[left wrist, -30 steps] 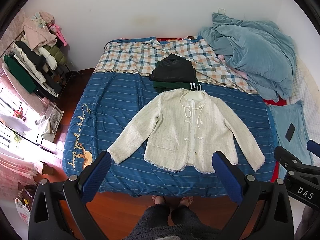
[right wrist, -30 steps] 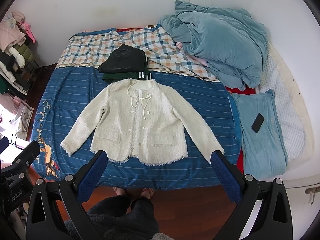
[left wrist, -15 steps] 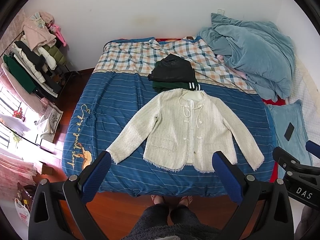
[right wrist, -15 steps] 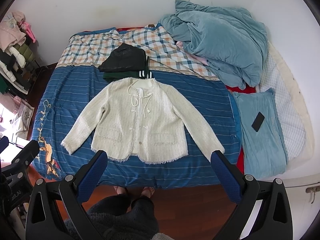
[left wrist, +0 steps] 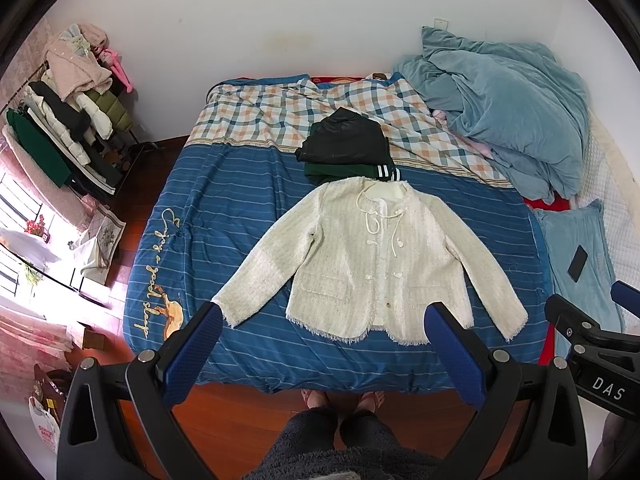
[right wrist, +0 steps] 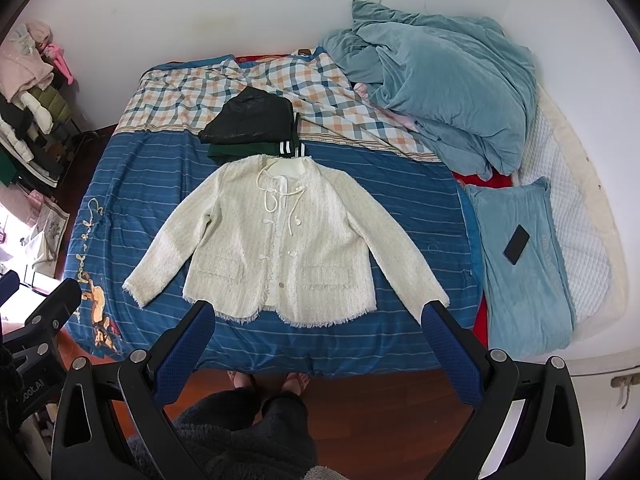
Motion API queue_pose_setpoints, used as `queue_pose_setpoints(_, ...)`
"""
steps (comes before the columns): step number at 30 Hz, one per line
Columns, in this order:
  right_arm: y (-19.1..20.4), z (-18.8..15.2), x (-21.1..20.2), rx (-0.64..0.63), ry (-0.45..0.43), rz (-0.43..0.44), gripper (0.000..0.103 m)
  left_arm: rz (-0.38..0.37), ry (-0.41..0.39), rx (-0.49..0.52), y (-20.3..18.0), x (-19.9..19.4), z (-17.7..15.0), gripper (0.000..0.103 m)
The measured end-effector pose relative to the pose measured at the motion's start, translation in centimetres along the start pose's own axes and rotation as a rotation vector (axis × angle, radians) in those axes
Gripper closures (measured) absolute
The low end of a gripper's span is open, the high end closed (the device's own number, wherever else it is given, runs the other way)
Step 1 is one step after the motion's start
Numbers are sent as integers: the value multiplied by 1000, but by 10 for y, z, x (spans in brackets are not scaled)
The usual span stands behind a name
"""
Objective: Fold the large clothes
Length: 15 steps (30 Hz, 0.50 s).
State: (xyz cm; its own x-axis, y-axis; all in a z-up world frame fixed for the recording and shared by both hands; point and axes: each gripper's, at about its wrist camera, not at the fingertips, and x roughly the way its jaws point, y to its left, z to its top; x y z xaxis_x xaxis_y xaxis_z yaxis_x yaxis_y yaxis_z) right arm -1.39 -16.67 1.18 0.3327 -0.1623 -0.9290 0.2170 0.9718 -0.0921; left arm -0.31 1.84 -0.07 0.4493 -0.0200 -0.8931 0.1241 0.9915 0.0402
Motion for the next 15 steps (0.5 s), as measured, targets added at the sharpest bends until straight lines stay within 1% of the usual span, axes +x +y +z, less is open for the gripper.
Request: queue_pose_setpoints(15,3,-3,-1,-4,1,1,0,0,-1,1,0,0,-1,0)
